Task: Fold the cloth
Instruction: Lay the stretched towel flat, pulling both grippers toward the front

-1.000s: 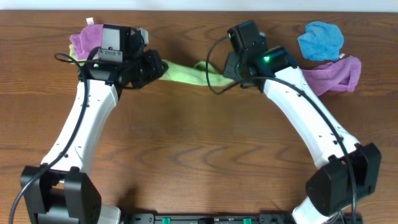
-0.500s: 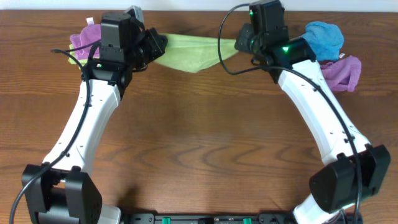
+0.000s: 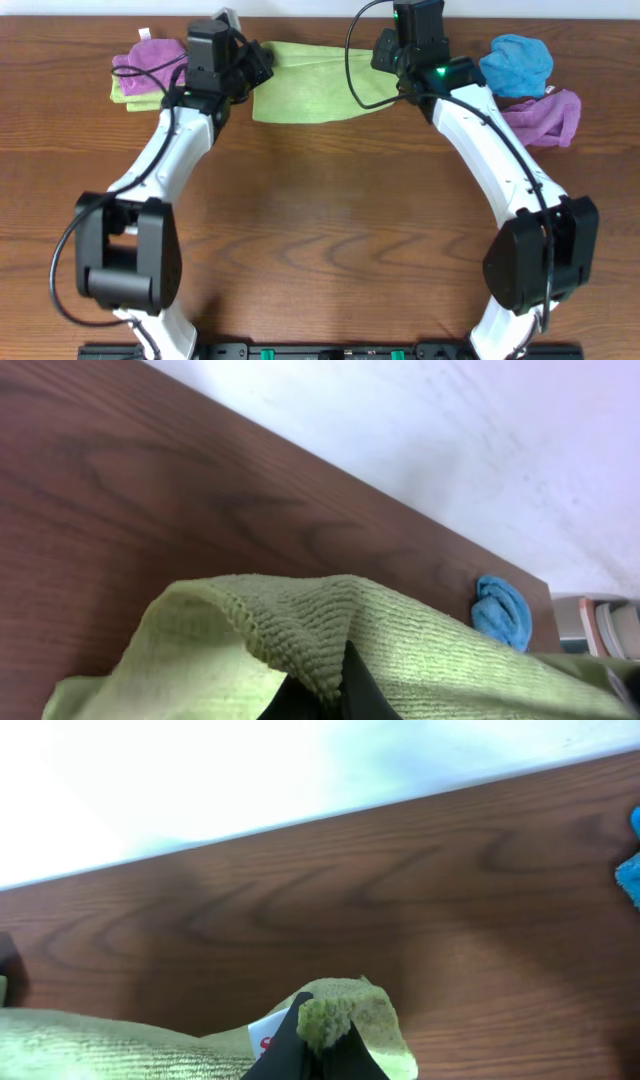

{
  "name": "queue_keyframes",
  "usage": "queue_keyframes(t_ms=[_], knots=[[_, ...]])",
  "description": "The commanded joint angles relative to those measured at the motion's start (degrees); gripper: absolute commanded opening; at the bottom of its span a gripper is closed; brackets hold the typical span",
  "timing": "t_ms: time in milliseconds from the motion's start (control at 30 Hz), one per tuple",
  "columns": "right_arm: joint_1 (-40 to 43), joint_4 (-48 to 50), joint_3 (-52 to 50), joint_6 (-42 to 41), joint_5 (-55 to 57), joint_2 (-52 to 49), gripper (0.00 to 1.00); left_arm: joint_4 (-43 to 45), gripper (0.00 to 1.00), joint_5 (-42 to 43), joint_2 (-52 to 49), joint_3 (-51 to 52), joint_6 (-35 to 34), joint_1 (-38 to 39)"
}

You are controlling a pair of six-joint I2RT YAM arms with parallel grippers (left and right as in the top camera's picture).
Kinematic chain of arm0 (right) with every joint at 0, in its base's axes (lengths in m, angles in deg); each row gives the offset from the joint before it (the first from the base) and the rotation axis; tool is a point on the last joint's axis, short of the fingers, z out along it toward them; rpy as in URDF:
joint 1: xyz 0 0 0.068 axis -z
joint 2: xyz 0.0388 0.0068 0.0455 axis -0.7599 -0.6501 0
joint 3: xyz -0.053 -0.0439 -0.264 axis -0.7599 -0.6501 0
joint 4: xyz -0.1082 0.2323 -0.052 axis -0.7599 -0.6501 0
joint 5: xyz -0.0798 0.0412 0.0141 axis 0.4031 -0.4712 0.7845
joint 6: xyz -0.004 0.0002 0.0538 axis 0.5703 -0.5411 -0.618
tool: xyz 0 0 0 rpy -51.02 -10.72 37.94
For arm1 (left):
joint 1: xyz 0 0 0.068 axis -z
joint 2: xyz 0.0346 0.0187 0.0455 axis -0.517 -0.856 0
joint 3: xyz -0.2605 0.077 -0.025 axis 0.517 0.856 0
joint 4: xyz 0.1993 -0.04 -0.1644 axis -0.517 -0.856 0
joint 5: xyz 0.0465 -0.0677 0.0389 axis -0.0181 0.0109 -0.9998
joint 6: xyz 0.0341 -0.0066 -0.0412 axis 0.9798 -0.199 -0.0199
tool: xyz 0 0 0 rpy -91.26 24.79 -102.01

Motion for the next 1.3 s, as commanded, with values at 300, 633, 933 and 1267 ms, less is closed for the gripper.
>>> queue_keyframes(t_ms=[300,633,933,1267], knots=[[1.5,-18.7,9.9,2.4,5.5,0.0,0.02,-18.5,0.06,-0.6,1.3,-11.7,6.7,-1.3],[0.2,-35.9,10.8,0.6,3.8,0.1,0.01,-36.5,0.06,-0.4,5.6,-11.7,11.3,-1.3],[-0.2,-44.2,10.7,0.2,-2.5,0.1,0.01,-49.2,0.06,1.0,5.7,-11.6,14.6,-1.2],[-3.0,-50.3,7.6,-0.3,-2.8,0.1,0.01,-57.0,0.06,0.7,5.7,-8.4,15.5,0.2]])
